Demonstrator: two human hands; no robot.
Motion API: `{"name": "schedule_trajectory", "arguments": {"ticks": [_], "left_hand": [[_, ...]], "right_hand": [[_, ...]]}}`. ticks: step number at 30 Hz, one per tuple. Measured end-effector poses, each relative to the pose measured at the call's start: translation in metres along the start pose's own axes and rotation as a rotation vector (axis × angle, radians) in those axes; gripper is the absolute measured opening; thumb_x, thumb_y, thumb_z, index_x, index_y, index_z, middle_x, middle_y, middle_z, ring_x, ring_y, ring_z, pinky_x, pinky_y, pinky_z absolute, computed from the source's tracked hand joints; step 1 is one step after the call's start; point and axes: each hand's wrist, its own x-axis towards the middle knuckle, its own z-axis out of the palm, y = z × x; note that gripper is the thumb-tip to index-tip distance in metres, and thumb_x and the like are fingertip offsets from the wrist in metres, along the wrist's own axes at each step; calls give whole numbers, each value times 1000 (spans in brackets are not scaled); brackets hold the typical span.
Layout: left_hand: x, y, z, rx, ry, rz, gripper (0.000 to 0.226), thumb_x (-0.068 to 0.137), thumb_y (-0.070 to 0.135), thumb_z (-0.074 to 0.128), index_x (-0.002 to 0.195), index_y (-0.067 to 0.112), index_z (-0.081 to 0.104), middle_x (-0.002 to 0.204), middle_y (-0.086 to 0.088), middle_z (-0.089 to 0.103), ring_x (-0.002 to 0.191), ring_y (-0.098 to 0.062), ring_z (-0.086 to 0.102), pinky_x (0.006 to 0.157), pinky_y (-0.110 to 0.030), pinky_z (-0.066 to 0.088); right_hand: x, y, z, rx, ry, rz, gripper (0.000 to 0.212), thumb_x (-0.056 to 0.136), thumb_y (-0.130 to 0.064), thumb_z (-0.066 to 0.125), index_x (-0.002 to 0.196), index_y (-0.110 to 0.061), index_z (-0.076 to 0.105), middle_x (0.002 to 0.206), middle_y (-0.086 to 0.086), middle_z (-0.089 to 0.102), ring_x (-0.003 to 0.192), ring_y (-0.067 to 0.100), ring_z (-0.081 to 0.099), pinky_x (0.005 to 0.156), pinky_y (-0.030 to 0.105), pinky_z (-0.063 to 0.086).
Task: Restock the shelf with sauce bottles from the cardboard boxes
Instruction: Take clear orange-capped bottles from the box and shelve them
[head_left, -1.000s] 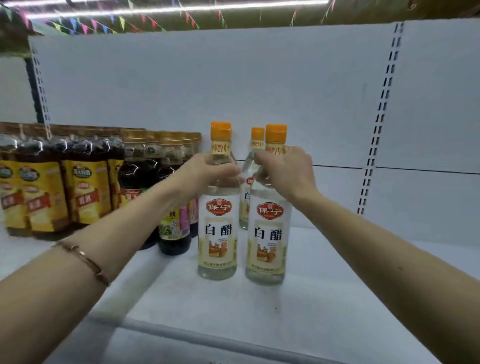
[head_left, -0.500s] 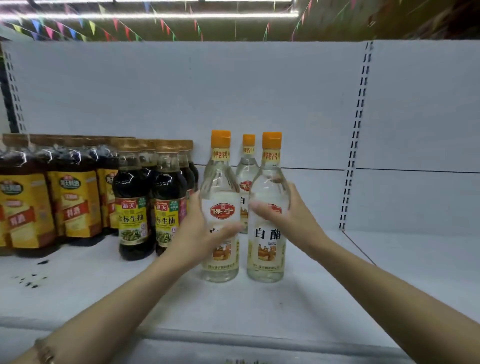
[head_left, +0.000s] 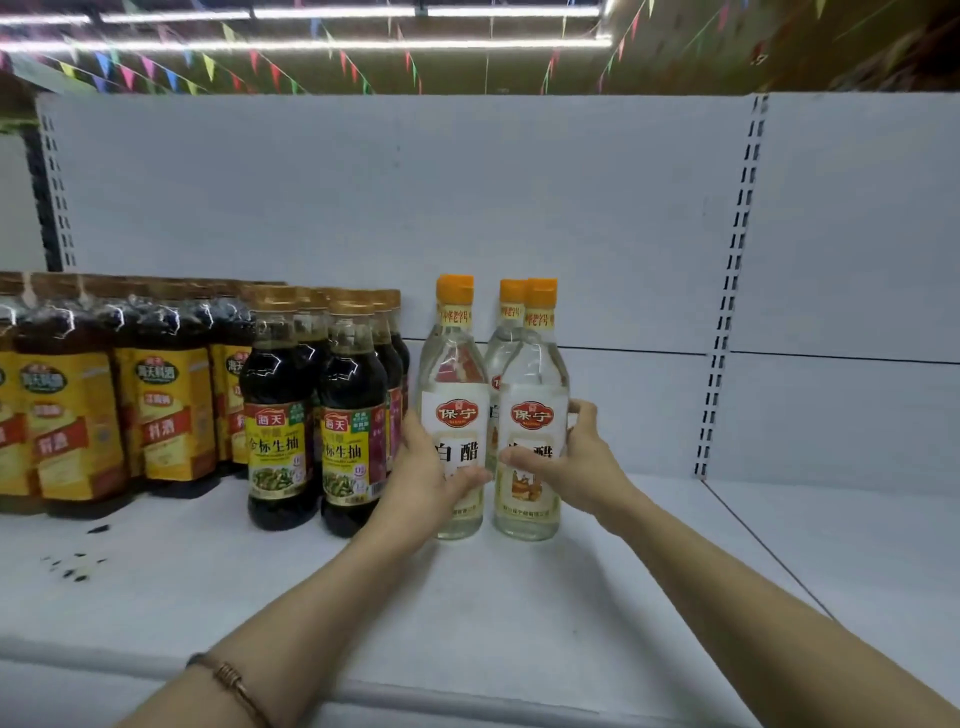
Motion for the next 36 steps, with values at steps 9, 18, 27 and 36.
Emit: {"name": "schedule_trajectory", "arguments": {"ticks": [9,18,27,36], "left_hand": [[32,-19,9,34,44,-83,93,82,23,74,147,12,10,145,-8,40,133,-25,41,111,-46,35],[44,-28,11,-9,17,-96,92,83,22,73,149,17,8,142,-4,45,130,-23,45,109,-47,38],[55,-36,10,-52,-19,-84,93,82,20,73,148,16,8,138,-2,48,126,-21,49,104,-37,41],[60,-40,11,-112,-34,-81,91,83,14,72,148,19,9,138,-2,47,123,-19,50,94,-30,44]], "right_hand": [[43,14,20,-166,82,19,61,75,-45,79,118,-19,45,114,-1,63,104,23,65,89,47,55],[56,17,27,-183,67,16,64,76,-48,77,124,-19,46,118,1,62,106,24,64,87,45,56],[60,11,32,-169,55,88,68,83,-43,72,130,-14,32,131,6,49,117,30,56,94,46,51],[62,16,30,-130,28,65,67,82,-44,73,128,-16,34,130,5,52,115,29,57,96,50,50]]}}
